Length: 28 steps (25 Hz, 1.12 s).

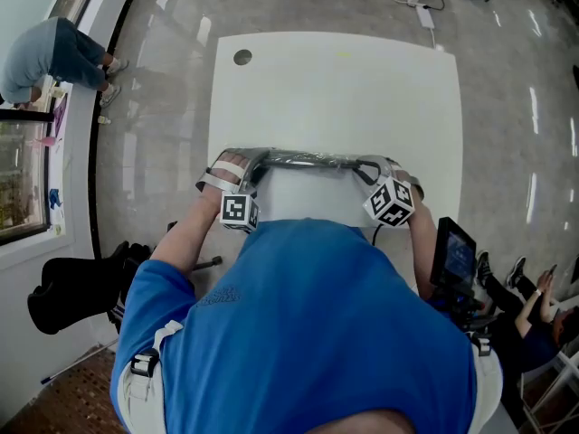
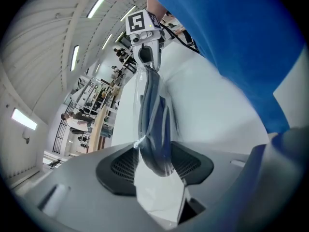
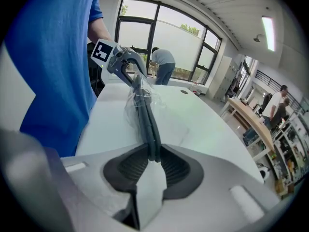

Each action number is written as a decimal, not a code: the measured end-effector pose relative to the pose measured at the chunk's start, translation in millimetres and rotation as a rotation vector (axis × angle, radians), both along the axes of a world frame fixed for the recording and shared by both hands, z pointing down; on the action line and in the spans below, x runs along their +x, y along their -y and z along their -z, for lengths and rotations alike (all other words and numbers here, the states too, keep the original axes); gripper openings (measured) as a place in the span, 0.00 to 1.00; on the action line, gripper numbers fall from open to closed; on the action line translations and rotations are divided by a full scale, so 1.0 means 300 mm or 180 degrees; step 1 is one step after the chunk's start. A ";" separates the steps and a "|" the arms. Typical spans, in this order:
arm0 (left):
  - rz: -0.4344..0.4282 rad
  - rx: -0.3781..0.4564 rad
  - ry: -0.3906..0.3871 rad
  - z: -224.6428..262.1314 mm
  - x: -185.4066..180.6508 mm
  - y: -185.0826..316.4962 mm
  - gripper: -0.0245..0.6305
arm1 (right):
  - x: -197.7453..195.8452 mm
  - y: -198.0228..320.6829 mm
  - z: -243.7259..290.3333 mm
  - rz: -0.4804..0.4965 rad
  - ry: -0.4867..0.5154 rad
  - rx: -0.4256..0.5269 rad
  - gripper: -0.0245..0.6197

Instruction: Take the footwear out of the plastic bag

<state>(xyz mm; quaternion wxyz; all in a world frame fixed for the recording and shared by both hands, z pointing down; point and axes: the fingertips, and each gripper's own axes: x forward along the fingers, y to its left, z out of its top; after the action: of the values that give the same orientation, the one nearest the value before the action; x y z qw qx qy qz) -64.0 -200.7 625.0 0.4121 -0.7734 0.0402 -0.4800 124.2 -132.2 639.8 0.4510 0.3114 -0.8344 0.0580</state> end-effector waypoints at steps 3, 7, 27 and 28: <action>-0.0010 -0.0013 -0.0016 0.013 0.012 -0.004 0.35 | 0.008 -0.018 -0.001 0.0021 -0.0069 -0.0034 0.17; -0.0044 0.0002 -0.0012 0.008 -0.007 0.000 0.35 | -0.034 -0.024 0.002 0.0154 -0.0213 -0.0020 0.20; -0.0104 0.0023 -0.0031 0.031 0.022 0.005 0.32 | -0.103 0.007 -0.019 0.0465 -0.0783 -0.0039 0.17; -0.0108 0.0028 -0.0036 0.028 0.019 0.009 0.31 | -0.083 0.004 -0.022 0.0426 -0.0798 -0.0061 0.17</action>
<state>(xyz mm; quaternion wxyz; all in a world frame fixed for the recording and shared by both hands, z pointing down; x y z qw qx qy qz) -58.3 -203.3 616.6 0.4234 -0.7748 0.0316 -0.4684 99.4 -133.5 646.3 0.5575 0.2555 -0.7899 -0.0035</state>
